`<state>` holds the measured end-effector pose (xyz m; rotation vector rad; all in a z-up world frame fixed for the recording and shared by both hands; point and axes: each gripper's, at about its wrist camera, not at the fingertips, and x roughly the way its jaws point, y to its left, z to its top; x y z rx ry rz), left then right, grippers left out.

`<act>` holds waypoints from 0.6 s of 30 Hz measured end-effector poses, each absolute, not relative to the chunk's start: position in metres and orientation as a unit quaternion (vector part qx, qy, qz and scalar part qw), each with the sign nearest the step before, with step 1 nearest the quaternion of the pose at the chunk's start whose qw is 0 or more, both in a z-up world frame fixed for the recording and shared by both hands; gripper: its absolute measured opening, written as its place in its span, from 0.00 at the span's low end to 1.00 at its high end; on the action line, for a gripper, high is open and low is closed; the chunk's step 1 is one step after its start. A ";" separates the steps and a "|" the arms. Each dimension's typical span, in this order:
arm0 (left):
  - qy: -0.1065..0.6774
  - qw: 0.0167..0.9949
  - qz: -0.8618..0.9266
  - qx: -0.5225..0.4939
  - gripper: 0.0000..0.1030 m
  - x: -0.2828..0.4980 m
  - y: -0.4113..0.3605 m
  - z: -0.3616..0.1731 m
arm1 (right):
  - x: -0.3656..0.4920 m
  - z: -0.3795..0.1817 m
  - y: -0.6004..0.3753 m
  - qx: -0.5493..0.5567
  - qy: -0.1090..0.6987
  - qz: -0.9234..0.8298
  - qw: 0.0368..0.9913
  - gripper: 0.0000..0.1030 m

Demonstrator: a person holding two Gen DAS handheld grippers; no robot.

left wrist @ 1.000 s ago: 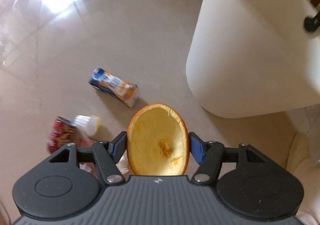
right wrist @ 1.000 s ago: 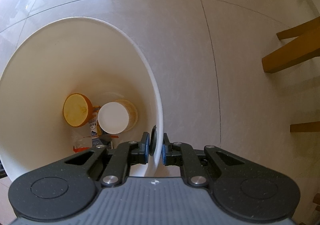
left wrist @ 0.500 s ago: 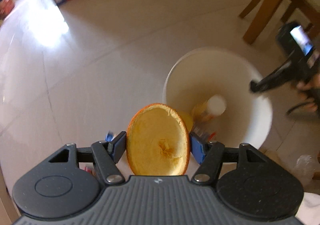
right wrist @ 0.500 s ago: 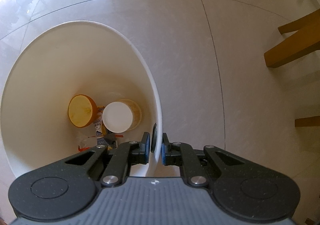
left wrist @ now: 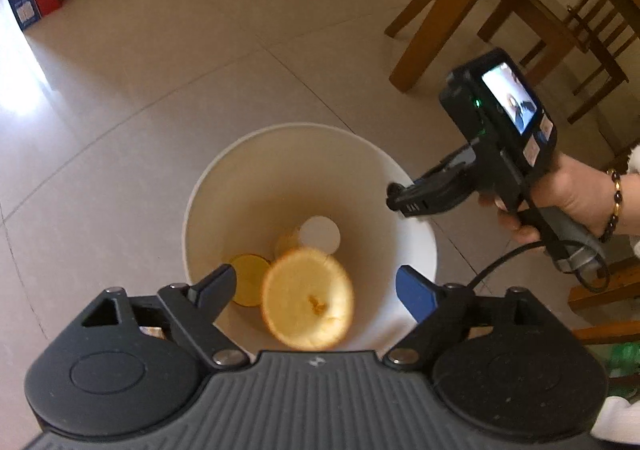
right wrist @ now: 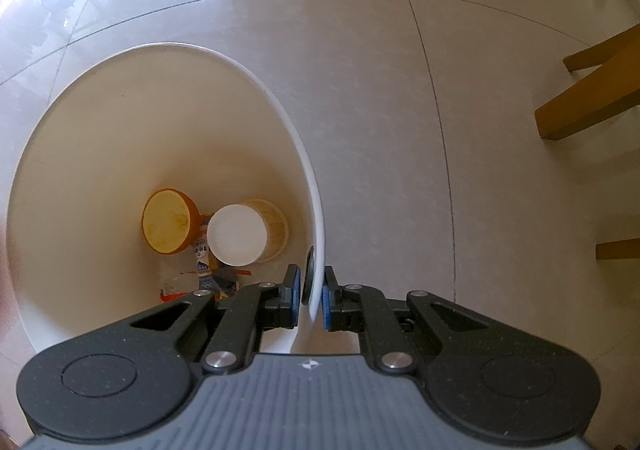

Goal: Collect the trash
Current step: 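Carry the second peel over the wastebasket with the left tool and release it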

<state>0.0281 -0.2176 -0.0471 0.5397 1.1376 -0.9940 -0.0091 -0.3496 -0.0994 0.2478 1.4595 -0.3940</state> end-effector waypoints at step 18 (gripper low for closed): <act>0.523 0.714 -0.403 0.234 0.88 0.040 -0.198 -0.072 | -0.008 -0.102 -0.349 0.108 0.662 -0.181 0.719 0.12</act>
